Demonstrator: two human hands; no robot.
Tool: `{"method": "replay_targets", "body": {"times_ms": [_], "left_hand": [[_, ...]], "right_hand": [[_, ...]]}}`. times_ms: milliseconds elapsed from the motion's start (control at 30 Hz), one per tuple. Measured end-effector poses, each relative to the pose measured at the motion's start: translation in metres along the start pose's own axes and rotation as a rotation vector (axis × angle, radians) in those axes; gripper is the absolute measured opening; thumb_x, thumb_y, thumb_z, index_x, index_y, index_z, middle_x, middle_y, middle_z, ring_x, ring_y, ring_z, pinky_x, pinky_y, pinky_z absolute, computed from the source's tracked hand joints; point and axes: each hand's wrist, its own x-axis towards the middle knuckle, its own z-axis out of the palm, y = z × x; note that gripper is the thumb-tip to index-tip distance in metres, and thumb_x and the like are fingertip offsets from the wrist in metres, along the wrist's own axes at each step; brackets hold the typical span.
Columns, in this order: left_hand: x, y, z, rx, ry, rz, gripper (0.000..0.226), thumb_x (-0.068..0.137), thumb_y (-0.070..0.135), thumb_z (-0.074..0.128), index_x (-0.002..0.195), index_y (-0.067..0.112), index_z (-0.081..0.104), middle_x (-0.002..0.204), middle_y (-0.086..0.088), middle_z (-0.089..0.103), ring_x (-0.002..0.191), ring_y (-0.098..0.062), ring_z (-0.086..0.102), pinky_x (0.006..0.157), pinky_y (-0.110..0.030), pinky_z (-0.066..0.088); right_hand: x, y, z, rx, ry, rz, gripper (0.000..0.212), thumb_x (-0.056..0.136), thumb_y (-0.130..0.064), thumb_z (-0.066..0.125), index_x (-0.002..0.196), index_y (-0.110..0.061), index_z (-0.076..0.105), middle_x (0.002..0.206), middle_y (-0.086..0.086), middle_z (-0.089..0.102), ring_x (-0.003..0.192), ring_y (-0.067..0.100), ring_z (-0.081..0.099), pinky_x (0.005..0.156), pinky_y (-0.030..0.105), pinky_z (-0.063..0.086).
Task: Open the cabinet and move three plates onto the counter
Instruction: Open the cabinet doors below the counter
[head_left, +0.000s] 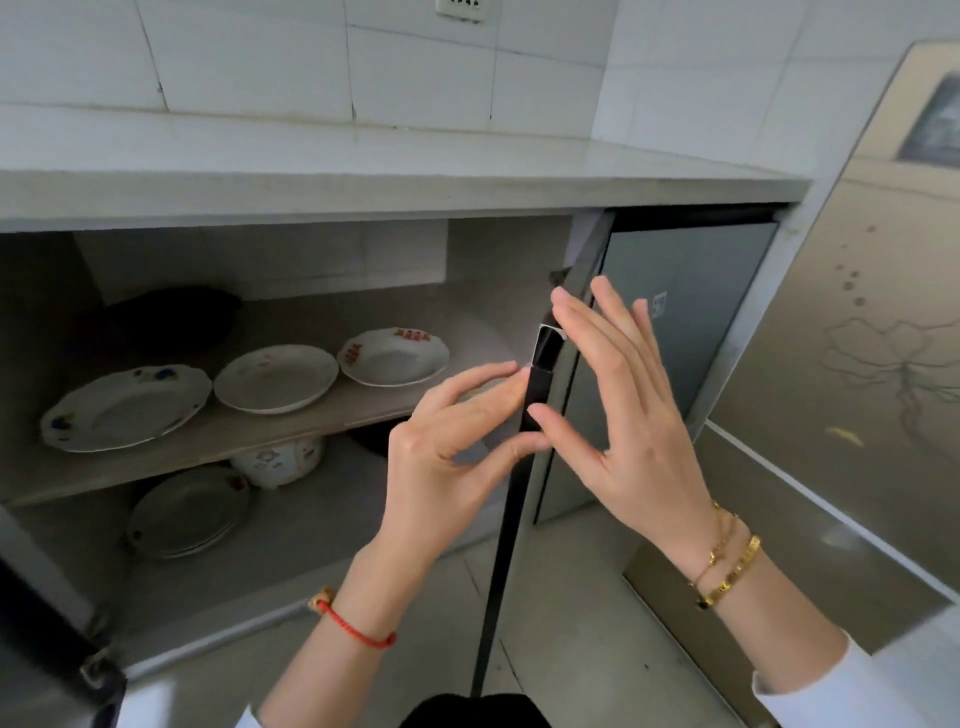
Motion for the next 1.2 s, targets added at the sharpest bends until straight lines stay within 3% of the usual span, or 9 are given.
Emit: {"method": "replay_targets", "body": {"times_ms": [433,700,900,1000,1200], "left_hand": [[-0.006,0.016,0.075,-0.063,-0.091,0.173,0.054,0.080,0.028,0.079,0.129,0.014,0.061,0.125,0.004,0.067,0.127,-0.016,0.055,0.097,-0.044,0.050],[-0.007,0.030,0.136,-0.121,-0.204,0.183,0.053,0.087,0.032,0.073,0.135,0.018,0.056,0.141,0.009,0.055,0.134,-0.015,0.047,0.105,-0.041,0.046],[-0.005,0.040,0.183,0.004,-0.375,0.259,0.060,0.096,0.034,0.058,0.150,0.024,0.033,0.158,0.013,0.029,0.145,-0.013,0.026,0.115,-0.034,0.034],[-0.004,0.043,0.206,0.080,-0.450,0.268,0.068,0.097,0.035,0.054,0.154,0.027,0.018,0.162,0.014,0.013,0.149,-0.013,0.014,0.119,-0.030,0.019],[0.003,0.043,0.248,0.172,-0.609,0.210,0.085,0.093,0.034,0.056,0.155,0.027,-0.002,0.164,0.010,-0.007,0.151,-0.017,-0.008,0.121,-0.046,0.005]], "right_hand": [[-0.047,0.031,-0.070,-0.165,0.015,0.130,0.069,0.091,-0.031,0.066,0.144,-0.001,0.035,0.155,0.006,0.035,0.148,0.026,0.023,0.123,0.045,0.012],[-0.076,0.050,-0.113,-0.284,-0.013,0.307,0.066,0.094,-0.029,0.059,0.147,-0.003,0.030,0.156,0.006,0.032,0.149,0.020,0.020,0.124,0.037,0.012],[-0.095,0.080,-0.139,-0.340,0.041,0.432,0.065,0.092,-0.022,0.059,0.148,-0.011,0.030,0.157,-0.015,0.022,0.150,0.009,0.015,0.123,0.029,0.011],[-0.101,0.100,-0.150,-0.375,0.047,0.464,0.064,0.092,-0.021,0.059,0.148,-0.013,0.031,0.155,-0.011,0.027,0.149,0.010,0.016,0.124,0.032,0.012],[-0.108,0.136,-0.171,-0.535,-0.039,0.501,0.063,0.094,-0.026,0.055,0.149,-0.014,0.027,0.156,-0.001,0.031,0.150,0.009,0.012,0.124,0.033,0.008]]}}
